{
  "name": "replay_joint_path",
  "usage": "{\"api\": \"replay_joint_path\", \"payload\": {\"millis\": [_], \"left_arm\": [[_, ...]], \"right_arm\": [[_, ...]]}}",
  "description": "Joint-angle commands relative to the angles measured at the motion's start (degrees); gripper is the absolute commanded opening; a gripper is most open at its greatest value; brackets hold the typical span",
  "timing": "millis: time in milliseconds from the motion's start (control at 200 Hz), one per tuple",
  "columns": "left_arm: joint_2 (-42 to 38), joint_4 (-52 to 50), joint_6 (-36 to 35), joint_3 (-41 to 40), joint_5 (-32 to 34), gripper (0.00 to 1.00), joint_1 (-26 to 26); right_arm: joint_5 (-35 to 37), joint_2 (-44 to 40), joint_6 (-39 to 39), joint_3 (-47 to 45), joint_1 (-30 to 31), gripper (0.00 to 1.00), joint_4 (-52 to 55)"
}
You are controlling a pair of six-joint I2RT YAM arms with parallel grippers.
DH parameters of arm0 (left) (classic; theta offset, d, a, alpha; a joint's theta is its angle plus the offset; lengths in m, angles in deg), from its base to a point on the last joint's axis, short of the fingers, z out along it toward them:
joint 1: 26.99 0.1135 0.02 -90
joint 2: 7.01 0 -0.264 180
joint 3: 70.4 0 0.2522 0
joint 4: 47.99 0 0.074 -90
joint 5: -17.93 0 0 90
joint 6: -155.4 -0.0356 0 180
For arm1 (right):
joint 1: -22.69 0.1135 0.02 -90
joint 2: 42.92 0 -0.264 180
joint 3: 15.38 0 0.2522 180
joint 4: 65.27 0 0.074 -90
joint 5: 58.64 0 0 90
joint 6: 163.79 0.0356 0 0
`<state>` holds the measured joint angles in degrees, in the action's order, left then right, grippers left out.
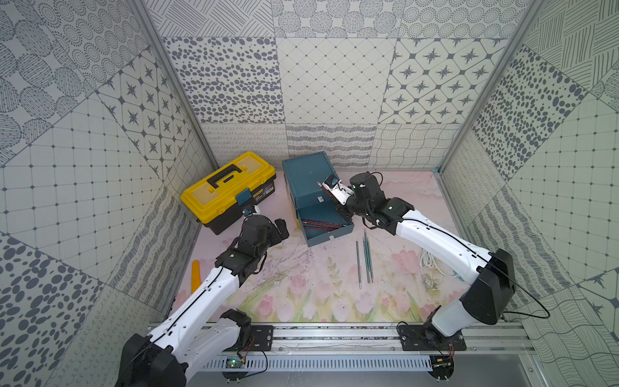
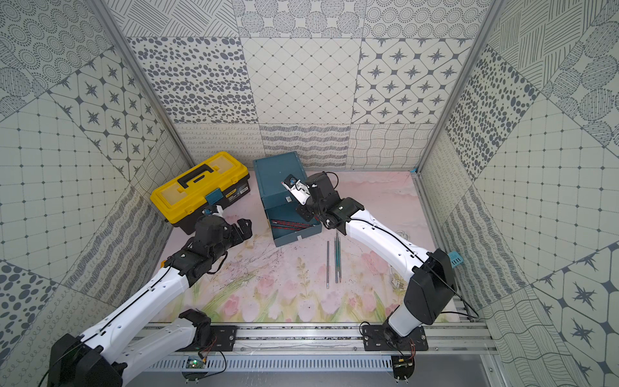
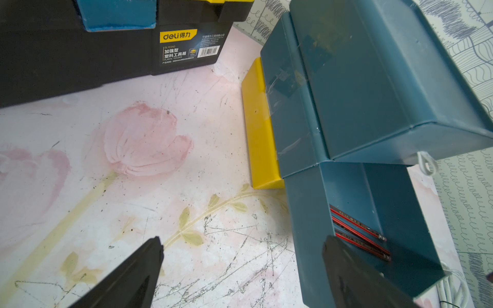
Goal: Please place the pencils in the drawer according to their color
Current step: Place the pencil in the drawer.
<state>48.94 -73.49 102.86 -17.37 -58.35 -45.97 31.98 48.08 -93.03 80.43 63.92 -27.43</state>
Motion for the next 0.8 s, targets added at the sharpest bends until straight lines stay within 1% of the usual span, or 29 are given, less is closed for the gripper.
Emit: {"api": "replay_joint_path", "payload": {"millis": [0, 225, 405, 725, 796], "left_arm": [[-0.53, 0.64, 0.43, 0.04, 0.30, 0.99, 0.32], [-1.02, 0.14, 0.34, 0.20, 0.78, 0.99, 0.42], [-1.44, -0.19, 0.24, 0.21, 1.12, 0.99, 0.53], [-1.84, -0.54, 0.34, 0.07, 1.50, 0.99, 0.70], [-1.69, -0.40, 0.40, 0.02, 1.40, 0.99, 0.67]], "right_arm": [[-4.10, 2.04, -6.55, 2.23, 0.34, 0.00, -3.05], [-5.29, 5.15, -10.32, 2.91, 0.44, 0.00, -2.93], [-4.21, 7.83, -12.60, 3.52, 0.45, 0.00, -1.78], [-3.85, 9.37, -13.26, 2.62, 1.34, 0.00, 0.60], [-3.71, 9.27, -13.13, 2.18, 1.64, 0.07, 0.78]]}}
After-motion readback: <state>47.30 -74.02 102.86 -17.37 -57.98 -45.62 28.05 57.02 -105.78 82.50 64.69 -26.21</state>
